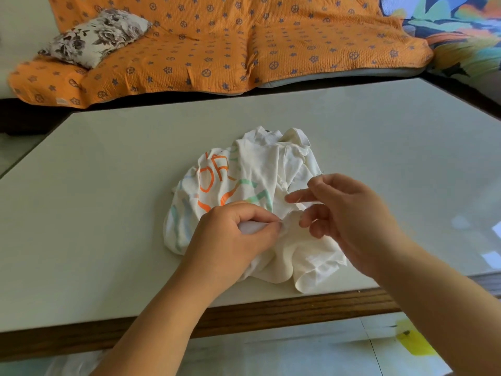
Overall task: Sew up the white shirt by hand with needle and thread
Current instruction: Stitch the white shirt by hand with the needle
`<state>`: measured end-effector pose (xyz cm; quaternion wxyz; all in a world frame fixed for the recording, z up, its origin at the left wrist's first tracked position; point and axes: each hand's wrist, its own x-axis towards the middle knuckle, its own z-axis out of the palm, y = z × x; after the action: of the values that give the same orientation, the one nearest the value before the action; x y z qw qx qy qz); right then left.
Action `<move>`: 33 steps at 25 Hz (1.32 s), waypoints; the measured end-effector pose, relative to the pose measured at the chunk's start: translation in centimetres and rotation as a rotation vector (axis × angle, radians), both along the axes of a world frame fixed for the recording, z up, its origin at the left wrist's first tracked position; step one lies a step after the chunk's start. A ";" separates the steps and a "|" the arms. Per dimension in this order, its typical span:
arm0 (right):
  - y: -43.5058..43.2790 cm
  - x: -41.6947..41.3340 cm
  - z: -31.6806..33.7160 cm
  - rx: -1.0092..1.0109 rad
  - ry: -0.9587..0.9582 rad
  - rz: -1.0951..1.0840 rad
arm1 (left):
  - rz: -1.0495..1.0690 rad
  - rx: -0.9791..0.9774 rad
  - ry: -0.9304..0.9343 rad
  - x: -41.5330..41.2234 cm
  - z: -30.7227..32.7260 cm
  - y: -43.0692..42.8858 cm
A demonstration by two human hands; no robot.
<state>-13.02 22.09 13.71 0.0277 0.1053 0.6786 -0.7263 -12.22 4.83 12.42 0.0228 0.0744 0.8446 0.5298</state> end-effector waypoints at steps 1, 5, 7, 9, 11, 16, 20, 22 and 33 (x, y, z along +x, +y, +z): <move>0.3 -0.3 0.3 -0.226 -0.048 0.028 | -0.005 0.026 -0.046 0.0 0.0 0.0; 1.7 -1.4 1.2 -0.694 -0.105 0.009 | -0.056 0.100 -0.146 -0.2 0.1 -0.4; 2.5 -2.0 0.9 -0.659 -0.026 -0.016 | -0.086 0.151 -0.190 -0.2 0.0 -0.6; 3.4 -2.8 0.4 -0.418 0.064 -0.101 | -0.103 0.182 -0.236 -0.2 -0.1 -0.8; 4.2 -3.4 -0.1 -0.141 0.144 -0.200 | -0.117 0.206 -0.263 -0.3 -0.1 -1.0; 5.9 -4.3 -1.5 0.503 0.250 -0.289 | -0.147 0.304 -0.328 -0.2 0.1 -1.4; 7.1 -4.7 -2.5 0.743 0.206 -0.248 | -0.161 0.332 -0.379 -0.3 0.1 -1.9; 7.7 -4.9 -2.8 0.792 0.167 -0.242 | -0.155 0.352 -0.402 -0.3 0.2 -2.0; 0.9 1.3 0.5 0.493 0.204 0.075 | -0.109 0.259 -0.281 -0.4 0.2 -1.0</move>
<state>-11.71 23.01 14.20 -0.0406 0.0101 0.8378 -0.5444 -12.58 3.86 12.58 0.1593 0.0480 0.7526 0.6371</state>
